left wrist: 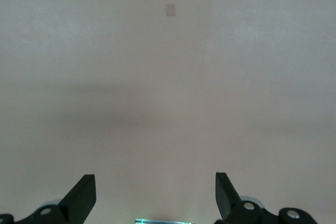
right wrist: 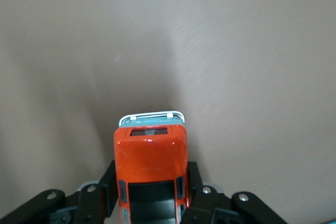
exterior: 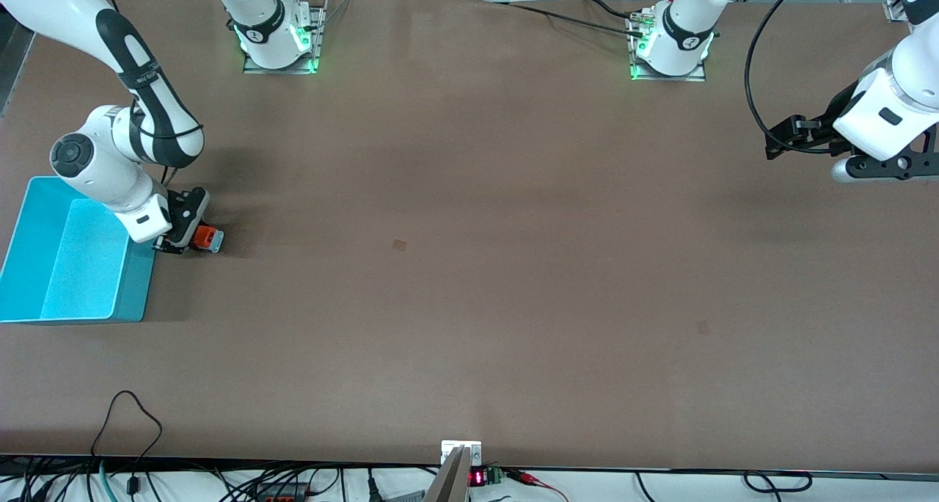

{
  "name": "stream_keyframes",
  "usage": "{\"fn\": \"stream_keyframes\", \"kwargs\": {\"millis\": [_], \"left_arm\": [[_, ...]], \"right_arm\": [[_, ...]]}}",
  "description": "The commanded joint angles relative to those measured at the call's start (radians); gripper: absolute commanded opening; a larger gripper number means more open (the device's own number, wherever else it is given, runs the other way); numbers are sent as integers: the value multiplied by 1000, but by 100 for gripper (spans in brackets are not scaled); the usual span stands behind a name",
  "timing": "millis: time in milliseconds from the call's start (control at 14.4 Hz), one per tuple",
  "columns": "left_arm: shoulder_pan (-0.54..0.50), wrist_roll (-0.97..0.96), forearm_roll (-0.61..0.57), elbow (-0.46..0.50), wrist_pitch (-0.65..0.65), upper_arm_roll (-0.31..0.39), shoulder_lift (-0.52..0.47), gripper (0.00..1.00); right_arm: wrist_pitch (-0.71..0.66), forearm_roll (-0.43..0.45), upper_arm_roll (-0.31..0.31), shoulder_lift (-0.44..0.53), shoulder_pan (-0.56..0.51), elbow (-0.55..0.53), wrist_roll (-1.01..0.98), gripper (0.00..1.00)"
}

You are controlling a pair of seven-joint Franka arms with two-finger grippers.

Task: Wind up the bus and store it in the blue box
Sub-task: 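Lift the bus with the right gripper over the blue box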

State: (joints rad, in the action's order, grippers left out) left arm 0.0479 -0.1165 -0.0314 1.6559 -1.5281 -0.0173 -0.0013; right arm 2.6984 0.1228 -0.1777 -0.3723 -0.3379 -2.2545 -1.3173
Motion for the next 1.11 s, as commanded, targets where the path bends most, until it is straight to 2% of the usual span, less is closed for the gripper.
{"fn": "stream_keyframes", "kwargs": {"millis": [0,208,347,416,486,555,763,1041], "left_arm": [[4,11,16,-15,17,5,-5,100],[3,21,16,-15,16,7,-5,100],[4,21,16,-16,14,7,-5,100],[4,20,16,-15,19,7,-5,100],[4,20,16,-13,20,7,-5,100],[4,21,16,-15,19,5,-5,100],[4,21,16,-15,17,5,-5,100],[4,21,16,-15,16,7,-5,100]], "right_arm": [[-183,-2,-63,64,16,90,284,0],[-430,-8,-63,98,37,248,511,0],[-524,-44,-48,130,34,306,628,0],[-531,-64,31,159,49,316,738,0],[-535,-65,81,164,71,326,775,0],[-523,-65,175,155,83,342,814,0],[-513,-66,274,118,82,355,836,0],[-387,-101,349,21,77,355,879,0]]}}
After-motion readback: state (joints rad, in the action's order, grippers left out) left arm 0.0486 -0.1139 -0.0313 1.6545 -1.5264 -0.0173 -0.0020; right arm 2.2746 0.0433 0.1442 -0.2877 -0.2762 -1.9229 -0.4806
